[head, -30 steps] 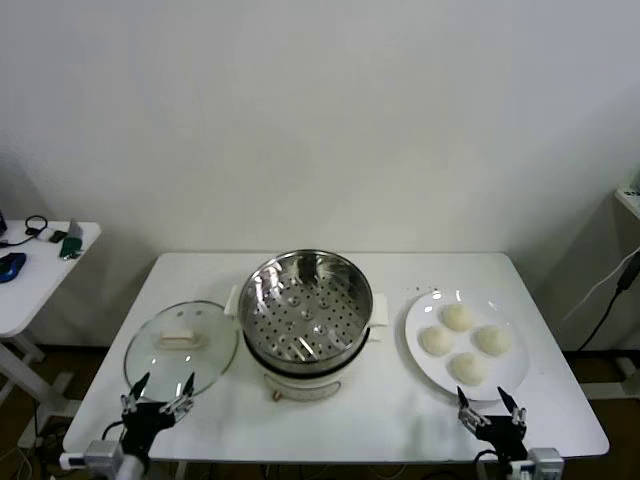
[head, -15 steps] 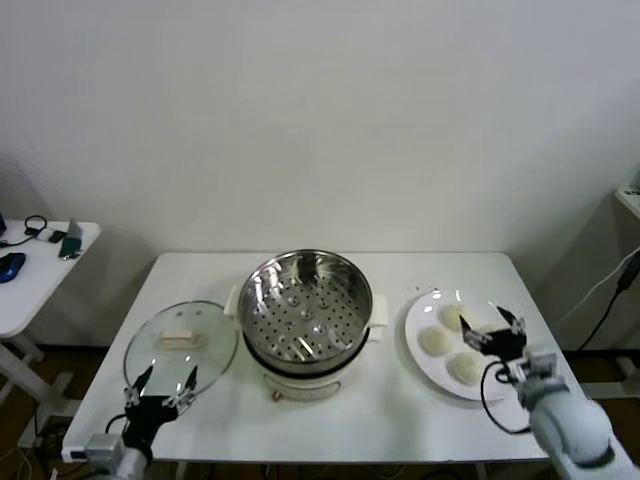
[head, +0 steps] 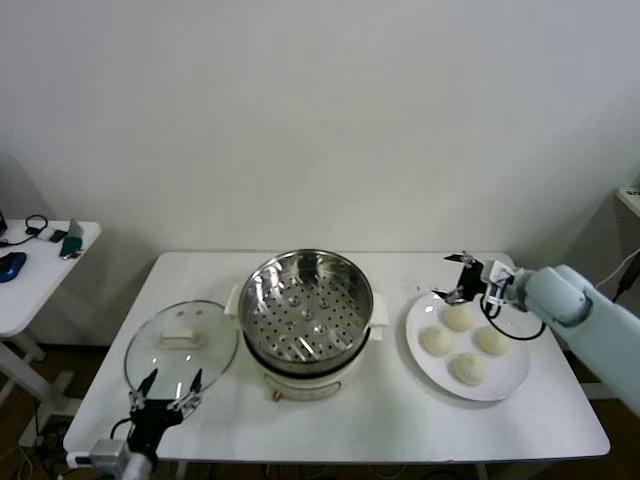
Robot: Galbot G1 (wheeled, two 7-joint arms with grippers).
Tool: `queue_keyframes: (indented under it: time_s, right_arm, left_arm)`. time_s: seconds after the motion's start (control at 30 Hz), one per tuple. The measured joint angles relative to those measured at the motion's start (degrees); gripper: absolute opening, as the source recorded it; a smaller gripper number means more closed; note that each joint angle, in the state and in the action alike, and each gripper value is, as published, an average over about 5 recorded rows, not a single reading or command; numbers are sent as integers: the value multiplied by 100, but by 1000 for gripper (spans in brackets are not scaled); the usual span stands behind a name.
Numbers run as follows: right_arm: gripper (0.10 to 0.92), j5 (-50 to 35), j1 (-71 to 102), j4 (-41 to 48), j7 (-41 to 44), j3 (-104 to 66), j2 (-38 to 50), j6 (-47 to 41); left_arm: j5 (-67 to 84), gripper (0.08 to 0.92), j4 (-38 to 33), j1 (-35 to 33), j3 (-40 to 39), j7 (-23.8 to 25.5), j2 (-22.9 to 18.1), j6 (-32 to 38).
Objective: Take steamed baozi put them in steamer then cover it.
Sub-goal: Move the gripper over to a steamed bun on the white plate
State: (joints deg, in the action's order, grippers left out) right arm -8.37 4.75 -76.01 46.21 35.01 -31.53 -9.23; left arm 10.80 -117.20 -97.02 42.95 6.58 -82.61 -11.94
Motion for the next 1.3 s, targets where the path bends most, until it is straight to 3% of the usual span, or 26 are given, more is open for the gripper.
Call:
queue_keyframes:
  time_s: [0.2, 0.43, 1.3]
  right_arm:
    - [823, -48, -1292, 822, 987, 1585, -219, 379]
    - [823, -96, -1757, 1682, 1576, 2335, -733, 635]
    - [823, 658, -1401, 3964, 1951, 2356, -2377, 1252]
  left_arm:
    - [-16, 823, 62, 15, 21, 9, -12, 31]
    - [-9, 823, 68, 57, 72, 53, -13, 21]
    - [85, 823, 189, 88, 152, 49, -66, 52]
